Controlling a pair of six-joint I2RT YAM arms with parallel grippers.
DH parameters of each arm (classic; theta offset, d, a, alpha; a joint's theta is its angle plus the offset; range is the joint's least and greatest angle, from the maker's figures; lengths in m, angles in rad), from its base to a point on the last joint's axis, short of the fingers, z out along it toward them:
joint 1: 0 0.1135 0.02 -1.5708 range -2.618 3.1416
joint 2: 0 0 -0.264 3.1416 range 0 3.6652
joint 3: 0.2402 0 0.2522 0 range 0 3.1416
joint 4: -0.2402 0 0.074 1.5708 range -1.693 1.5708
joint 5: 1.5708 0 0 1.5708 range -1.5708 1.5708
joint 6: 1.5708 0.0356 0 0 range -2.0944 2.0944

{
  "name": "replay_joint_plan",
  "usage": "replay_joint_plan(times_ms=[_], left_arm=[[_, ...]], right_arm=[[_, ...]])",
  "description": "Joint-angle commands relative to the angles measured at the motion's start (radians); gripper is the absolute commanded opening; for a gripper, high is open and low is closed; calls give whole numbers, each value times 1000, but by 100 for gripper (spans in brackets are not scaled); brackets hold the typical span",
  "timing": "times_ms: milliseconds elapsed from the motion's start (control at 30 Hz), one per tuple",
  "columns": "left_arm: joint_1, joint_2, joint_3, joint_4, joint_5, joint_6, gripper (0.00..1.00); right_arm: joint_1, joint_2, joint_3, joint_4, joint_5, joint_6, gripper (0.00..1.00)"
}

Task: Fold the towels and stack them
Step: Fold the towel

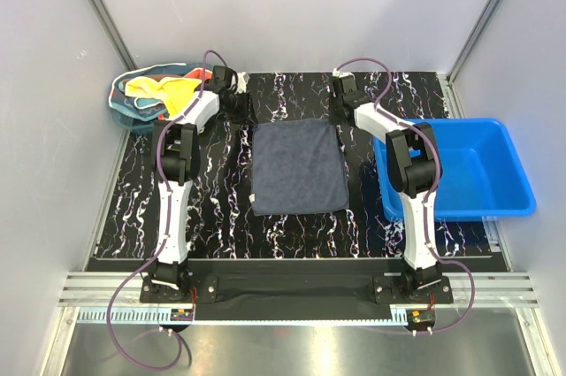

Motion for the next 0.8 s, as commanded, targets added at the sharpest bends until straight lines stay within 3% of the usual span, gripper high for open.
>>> replay_joint_plan(times_ms=[0, 167, 367, 500, 667, 767], left_arm=[[0, -29, -14, 0, -1, 24, 36], [1, -29, -15, -3, -4, 38, 40], [6, -38, -3, -10, 28, 83, 45], [23, -46, 13, -25, 53, 100, 50], [27, -31, 29, -40, 114, 126, 57], [27, 2, 62, -69, 103, 130, 56]], right_arm=[[-13, -8, 39, -7, 27, 7, 33], [-29, -12, 73, -65, 24, -39, 41], [-75, -19, 95, -108, -253, -158, 41], [-122, 38, 212, -218, -443, -206, 40], [-148, 128, 372, -395, -568, -286, 41], [-150, 210, 495, -510, -612, -313, 41]])
